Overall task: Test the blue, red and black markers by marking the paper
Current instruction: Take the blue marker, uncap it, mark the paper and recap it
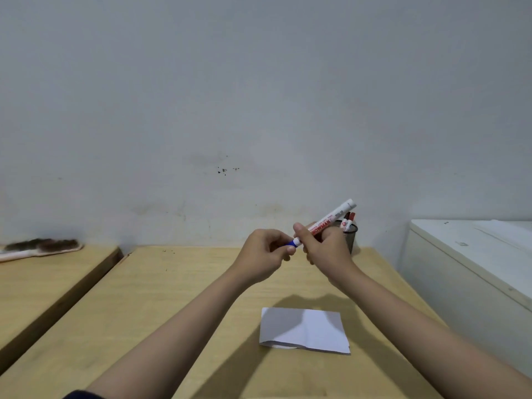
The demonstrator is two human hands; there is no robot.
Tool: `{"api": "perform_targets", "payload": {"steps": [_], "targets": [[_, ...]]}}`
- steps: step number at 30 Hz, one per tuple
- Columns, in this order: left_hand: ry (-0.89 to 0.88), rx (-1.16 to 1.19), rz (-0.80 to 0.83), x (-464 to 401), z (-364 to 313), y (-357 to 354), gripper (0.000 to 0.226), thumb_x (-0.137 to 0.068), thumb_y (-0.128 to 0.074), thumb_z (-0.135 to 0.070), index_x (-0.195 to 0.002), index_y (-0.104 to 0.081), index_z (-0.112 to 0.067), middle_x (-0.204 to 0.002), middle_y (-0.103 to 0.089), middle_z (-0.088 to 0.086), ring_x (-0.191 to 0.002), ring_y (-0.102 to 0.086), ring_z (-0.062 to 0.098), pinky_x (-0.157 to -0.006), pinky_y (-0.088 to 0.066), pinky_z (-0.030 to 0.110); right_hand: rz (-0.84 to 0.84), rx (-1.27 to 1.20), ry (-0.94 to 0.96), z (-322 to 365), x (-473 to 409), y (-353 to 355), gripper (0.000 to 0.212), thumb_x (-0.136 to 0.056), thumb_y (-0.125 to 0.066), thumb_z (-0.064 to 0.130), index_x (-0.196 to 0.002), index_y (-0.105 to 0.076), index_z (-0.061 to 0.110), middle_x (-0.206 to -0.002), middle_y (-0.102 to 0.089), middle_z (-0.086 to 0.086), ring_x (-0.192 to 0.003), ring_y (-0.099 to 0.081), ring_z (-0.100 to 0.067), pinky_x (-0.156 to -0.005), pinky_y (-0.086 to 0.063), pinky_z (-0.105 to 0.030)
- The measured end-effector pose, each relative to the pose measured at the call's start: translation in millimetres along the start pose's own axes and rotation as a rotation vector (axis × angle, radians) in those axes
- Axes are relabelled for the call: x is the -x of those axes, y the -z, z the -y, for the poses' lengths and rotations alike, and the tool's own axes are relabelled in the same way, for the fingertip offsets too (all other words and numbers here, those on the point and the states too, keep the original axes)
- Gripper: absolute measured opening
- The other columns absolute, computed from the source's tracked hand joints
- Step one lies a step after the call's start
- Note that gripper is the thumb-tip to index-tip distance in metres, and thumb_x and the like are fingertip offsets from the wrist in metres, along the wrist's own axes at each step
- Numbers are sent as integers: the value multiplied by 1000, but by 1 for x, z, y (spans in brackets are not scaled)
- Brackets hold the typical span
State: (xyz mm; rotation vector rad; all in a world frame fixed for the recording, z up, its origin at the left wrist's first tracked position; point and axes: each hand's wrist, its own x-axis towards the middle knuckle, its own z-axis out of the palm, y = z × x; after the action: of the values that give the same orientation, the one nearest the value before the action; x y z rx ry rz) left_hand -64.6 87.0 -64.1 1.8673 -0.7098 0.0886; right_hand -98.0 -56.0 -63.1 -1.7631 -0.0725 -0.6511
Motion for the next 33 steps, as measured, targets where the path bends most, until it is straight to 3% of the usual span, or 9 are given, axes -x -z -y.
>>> {"api": "perform_targets", "payload": {"steps": [5, 8, 12, 15, 20, 25, 27, 30, 33], "targets": [[96, 20, 87, -12, 23, 8, 16, -89, -53, -4, -90, -69, -1, -68, -65, 4, -61, -58, 13, -75, -50, 34, 27, -169, -16, -14, -15, 7, 20, -89, -61, 20, -72, -65, 9, -49, -53, 3, -39, -42, -11, -47, -39, -30], [143, -61, 102, -20, 46, 10, 13, -86, -60, -7, -91, -72, -9, -83, -72, 10, -72, -62, 15, -77, -51, 35, 27, -232, -31, -20, -25, 20, 15, -90, -59, 13, -76, -64, 8, -53, -50, 0, -41, -42, -11, -48, -40, -29], [234, -198, 112, -29, 74, 5, 23, -83, -62, -6, -103, -70, -13, -91, -67, -3, -82, -61, 11, -66, -45, 12, 68, -207, -80, -41, -18, 24, 12, -87, -60, 2, -79, -64, 9, -57, -52, -4, -42, -48, -9, -46, -44, -24], [304, -234, 141, -31, 93, -2, 19, -73, -70, -3, -86, -67, -16, -82, -62, 4, -73, -56, 18, -68, -46, 26, 118, -181, -135, -60, -6, 21, 15, -87, -59, -1, -78, -64, 9, -55, -54, -2, -43, -50, -9, -47, -45, -23], [382, -292, 219, -30, 117, -15, 19, -66, -70, 0, -65, -63, -18, -77, -71, 5, -72, -65, 20, -70, -54, 30, 166, -181, -221, -83, 11, 15, 13, -86, -60, 0, -77, -64, 7, -57, -57, -2, -45, -52, -11, -46, -45, -22], [414, -256, 222, -27, 133, -21, 19, -69, -67, 1, -87, -67, -5, -79, -70, 3, -69, -62, 16, -69, -52, 29, 182, -182, -289, -92, 19, 6, 9, -86, -61, 1, -79, -64, 6, -59, -57, -3, -45, -52, -10, -47, -46, -20], [435, -224, 186, -23, 136, -20, 23, -75, -65, -4, -97, -63, -10, -81, -65, 3, -75, -61, 17, -75, -52, 31, 175, -185, -336, -94, 22, 1, 9, -86, -62, 3, -78, -64, 8, -59, -57, -4, -45, -51, -10, -46, -45, -22], [437, -119, 112, -8, 135, -10, 16, -83, -61, -10, -96, -61, -18, -89, -69, 8, -80, -64, 18, -80, -53, 36, 94, -201, -478, -95, 28, -8, 10, -84, -64, 10, -74, -66, 12, -60, -58, -3, -46, -52, -10, -49, -44, -29], [390, -86, 150, 20, 128, 1, 12, -78, -68, -11, -88, -65, -18, -79, -69, -5, -67, -61, 7, -67, -51, 24, 30, -249, -627, -91, 32, -17, 10, -83, -64, 14, -73, -66, 13, -60, -58, -2, -44, -52, -13, -51, -46, -33]]}}
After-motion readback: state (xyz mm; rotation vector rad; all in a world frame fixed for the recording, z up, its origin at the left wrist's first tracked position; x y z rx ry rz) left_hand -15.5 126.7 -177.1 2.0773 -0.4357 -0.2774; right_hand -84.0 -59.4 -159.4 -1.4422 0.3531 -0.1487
